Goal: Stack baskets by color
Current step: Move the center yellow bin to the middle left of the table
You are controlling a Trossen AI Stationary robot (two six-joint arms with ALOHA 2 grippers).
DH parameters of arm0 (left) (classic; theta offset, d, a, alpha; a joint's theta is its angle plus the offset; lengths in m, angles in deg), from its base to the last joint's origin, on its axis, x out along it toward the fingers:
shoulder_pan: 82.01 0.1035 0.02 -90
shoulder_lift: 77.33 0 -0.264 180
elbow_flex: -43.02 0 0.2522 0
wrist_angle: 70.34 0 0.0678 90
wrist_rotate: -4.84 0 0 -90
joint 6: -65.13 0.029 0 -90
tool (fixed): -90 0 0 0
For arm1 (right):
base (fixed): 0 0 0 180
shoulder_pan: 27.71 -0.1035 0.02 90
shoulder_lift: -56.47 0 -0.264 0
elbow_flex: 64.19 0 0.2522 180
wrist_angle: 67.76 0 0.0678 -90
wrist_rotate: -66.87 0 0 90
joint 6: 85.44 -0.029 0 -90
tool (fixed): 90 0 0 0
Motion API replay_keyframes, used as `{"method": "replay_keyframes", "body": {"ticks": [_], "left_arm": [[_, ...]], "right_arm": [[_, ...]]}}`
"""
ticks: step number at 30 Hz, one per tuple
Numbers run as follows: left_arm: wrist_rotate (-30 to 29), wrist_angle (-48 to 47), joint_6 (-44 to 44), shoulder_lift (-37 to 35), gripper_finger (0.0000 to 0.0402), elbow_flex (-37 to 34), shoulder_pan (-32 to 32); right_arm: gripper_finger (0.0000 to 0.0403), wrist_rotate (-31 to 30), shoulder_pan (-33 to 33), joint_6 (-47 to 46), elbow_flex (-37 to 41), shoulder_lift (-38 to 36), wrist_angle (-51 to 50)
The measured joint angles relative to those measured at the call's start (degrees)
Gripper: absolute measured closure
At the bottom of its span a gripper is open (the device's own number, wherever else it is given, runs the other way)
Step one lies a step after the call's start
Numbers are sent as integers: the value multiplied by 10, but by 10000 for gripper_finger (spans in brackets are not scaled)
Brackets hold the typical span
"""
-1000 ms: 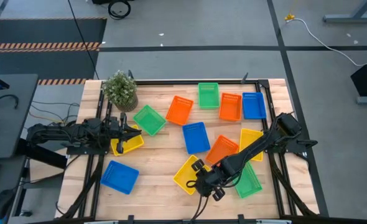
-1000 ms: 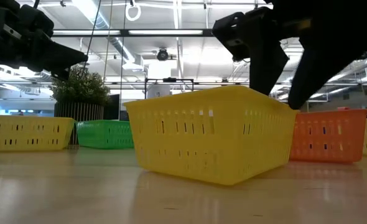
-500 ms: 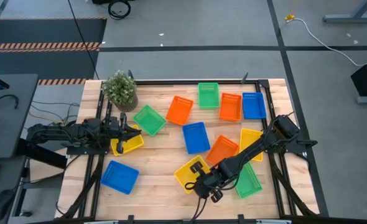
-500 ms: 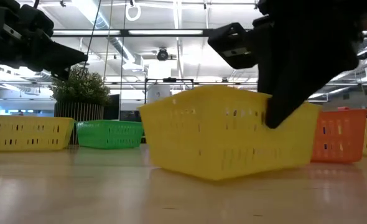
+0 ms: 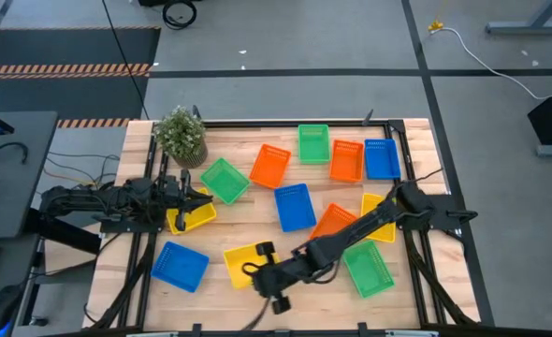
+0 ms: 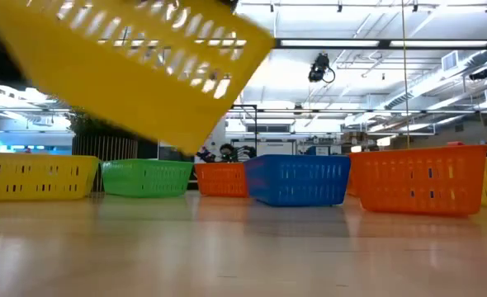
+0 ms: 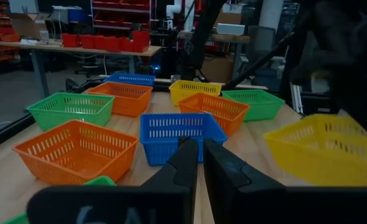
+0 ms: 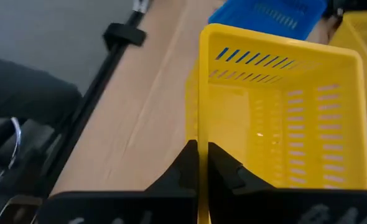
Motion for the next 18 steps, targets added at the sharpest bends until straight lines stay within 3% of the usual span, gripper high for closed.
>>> {"method": "replay_keyframes", "body": {"ticks": [8,18], "left_arm": [[0,0,0,0,366,0,0],[0,0,0,0,371,0,0]], "right_arm": [[393,-103,19,-57,-179,117,-108],[393,-110,46,-102,-317,221,-233]]}}
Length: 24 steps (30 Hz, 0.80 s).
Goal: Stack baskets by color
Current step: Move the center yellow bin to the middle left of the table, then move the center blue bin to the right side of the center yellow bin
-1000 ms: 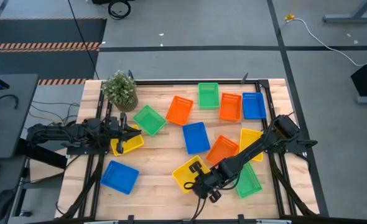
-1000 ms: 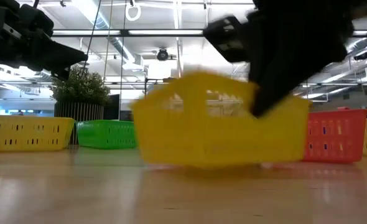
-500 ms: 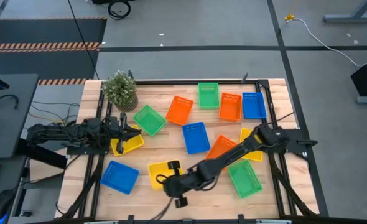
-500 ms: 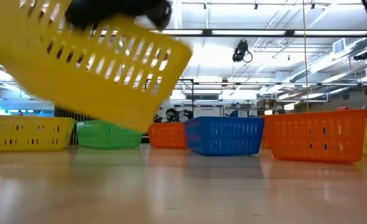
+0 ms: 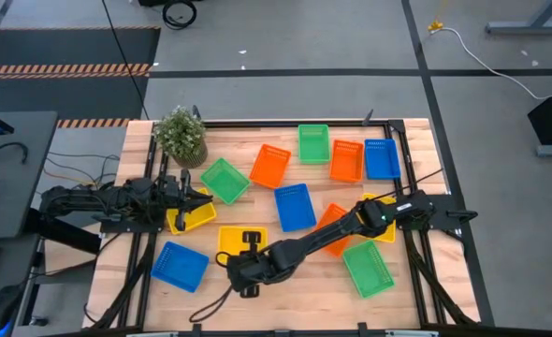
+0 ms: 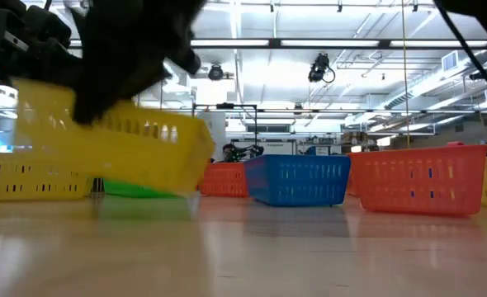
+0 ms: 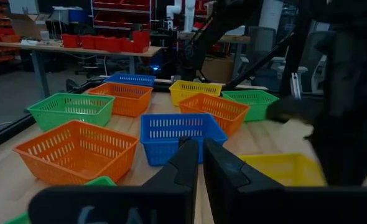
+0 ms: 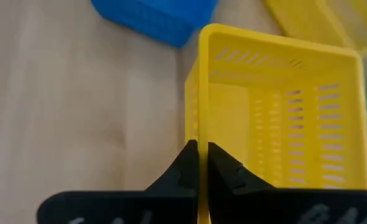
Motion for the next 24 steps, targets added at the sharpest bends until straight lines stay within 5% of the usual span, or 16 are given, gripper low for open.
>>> {"method": "replay_keyframes", "body": {"ticks": [13,24], "left_arm": [[0,0,0,0,369,0,0],[0,0,0,0,363,0,0]], "right_arm": [[378,27,17,-46,1,13,6],[263,30,12,-6,1,7,27]]}}
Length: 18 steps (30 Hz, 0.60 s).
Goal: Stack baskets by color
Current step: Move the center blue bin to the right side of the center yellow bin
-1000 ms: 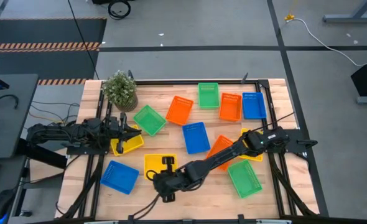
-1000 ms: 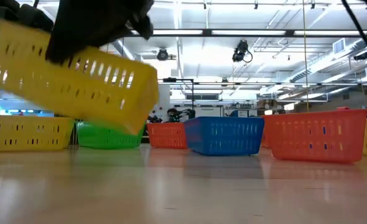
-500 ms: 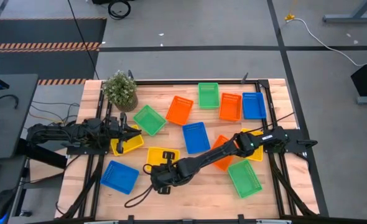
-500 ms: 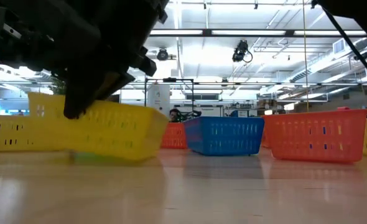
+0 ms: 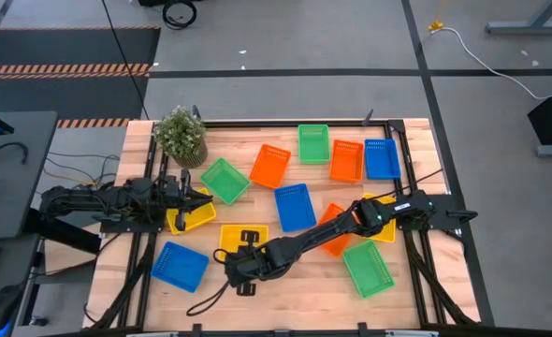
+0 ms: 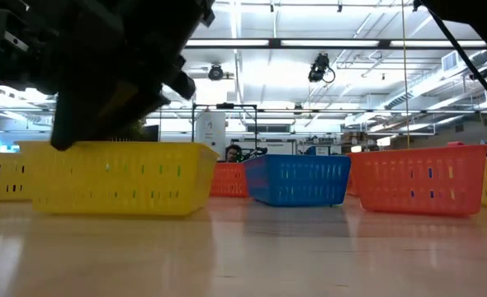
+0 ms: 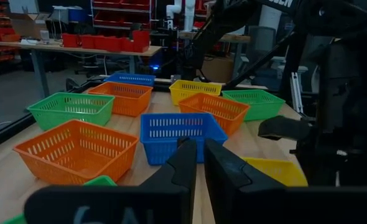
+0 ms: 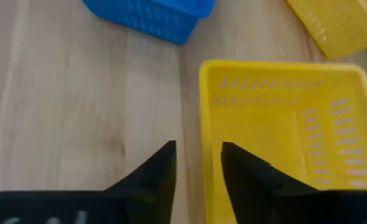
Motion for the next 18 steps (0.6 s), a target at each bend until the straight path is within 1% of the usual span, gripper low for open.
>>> {"method": "replay_keyframes", "body": {"ticks": [3,7,10,13,15,18], "left_arm": [[0,0,0,0,365,0,0],[0,0,0,0,371,0,0],[0,0,0,0,374,0,0],[0,0,0,0,371,0,0],[0,0,0,0,368,0,0],[0,0,0,0,364,0,0]], "right_arm": [[246,-8,-6,35,-1,-20,-9],[243,-39,-18,78,-2,-61,-41],[246,-94,-27,81,21,-94,-82],[247,-165,-33,44,63,-123,-139],[247,-206,-36,-2,107,-147,-178],[247,-234,-37,-88,197,-200,-223]]}}
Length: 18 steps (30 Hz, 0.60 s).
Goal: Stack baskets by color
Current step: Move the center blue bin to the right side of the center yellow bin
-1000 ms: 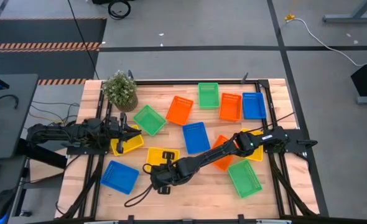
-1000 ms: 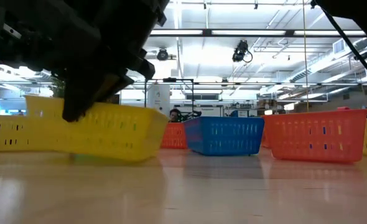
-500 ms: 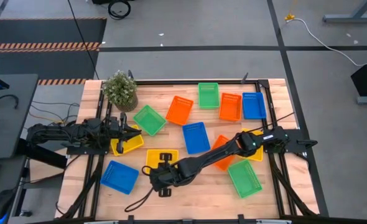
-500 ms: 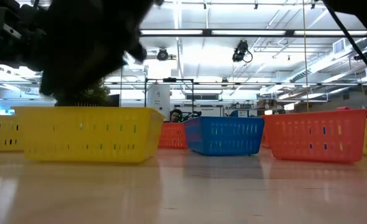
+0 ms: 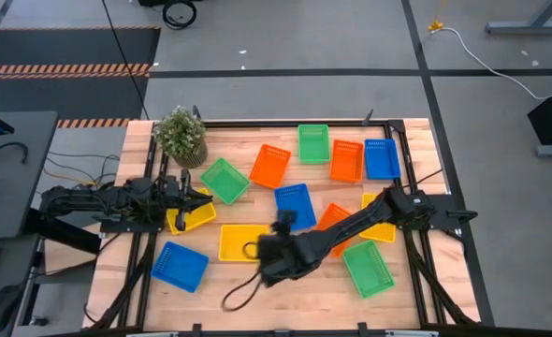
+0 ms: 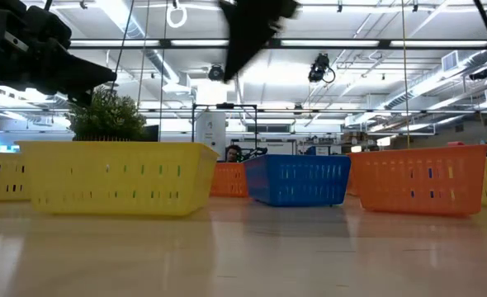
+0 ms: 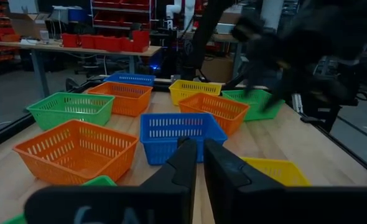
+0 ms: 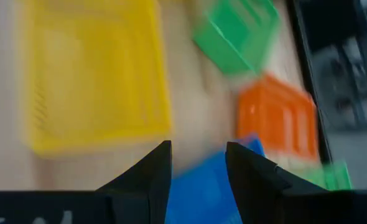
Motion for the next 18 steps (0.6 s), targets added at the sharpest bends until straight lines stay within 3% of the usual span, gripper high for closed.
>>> {"method": "replay_keyframes", "body": {"ticks": [5,11,14,18], "left_arm": [[0,0,0,0,363,0,0],[0,0,0,0,365,0,0],[0,0,0,0,370,0,0],[0,0,0,0,374,0,0]], "right_arm": [[245,12,7,-117,186,-127,46],[220,101,51,-110,375,-236,344],[198,134,76,-101,413,-238,455],[179,143,104,-116,405,-196,462]]}}
